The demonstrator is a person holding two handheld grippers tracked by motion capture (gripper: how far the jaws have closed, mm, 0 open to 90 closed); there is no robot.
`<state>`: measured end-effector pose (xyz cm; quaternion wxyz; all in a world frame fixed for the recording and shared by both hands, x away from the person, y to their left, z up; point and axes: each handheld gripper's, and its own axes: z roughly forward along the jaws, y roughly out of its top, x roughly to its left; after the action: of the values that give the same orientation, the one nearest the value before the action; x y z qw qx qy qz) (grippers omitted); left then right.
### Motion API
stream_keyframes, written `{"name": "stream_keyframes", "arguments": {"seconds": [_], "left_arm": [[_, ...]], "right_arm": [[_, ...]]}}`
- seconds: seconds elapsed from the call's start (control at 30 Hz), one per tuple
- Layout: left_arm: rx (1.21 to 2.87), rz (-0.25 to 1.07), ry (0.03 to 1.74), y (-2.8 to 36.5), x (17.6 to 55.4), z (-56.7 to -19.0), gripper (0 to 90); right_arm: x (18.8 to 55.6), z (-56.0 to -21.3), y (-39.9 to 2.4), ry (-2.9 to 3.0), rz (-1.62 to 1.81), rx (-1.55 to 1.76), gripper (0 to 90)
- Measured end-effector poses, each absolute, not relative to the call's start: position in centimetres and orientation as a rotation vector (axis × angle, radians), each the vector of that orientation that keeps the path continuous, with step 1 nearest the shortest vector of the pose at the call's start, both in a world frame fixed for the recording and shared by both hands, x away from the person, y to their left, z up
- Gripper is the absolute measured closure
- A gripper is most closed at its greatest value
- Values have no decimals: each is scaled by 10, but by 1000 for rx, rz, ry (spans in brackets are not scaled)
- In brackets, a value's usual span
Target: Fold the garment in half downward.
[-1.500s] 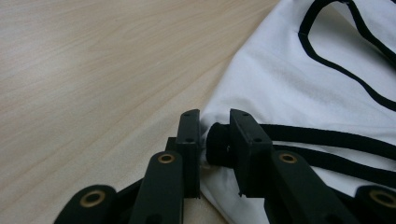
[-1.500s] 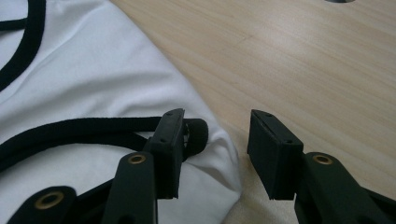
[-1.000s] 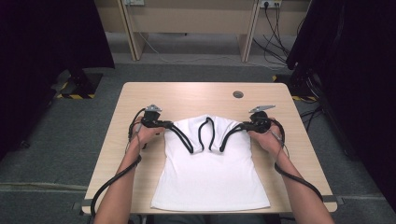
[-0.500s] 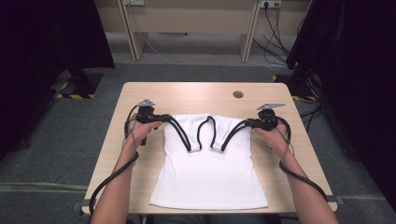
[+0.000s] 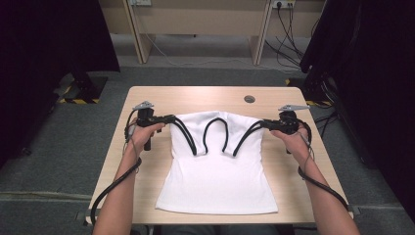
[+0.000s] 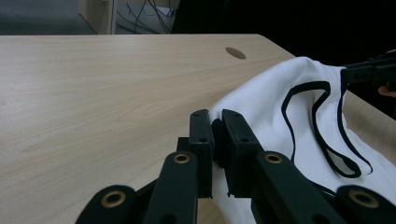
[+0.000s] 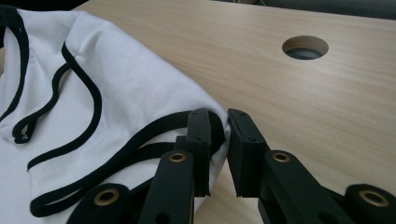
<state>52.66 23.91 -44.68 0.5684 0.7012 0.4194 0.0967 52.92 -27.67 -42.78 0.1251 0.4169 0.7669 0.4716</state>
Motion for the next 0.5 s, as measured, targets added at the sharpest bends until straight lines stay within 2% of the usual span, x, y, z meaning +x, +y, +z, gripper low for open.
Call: {"name": "stream_keyframes", "arguments": {"seconds": [0.5], "left_arm": [[1647, 264, 951, 238, 526, -435, 827]], "right_arm": [[528, -411, -278, 2227, 1380, 1169, 798]]}}
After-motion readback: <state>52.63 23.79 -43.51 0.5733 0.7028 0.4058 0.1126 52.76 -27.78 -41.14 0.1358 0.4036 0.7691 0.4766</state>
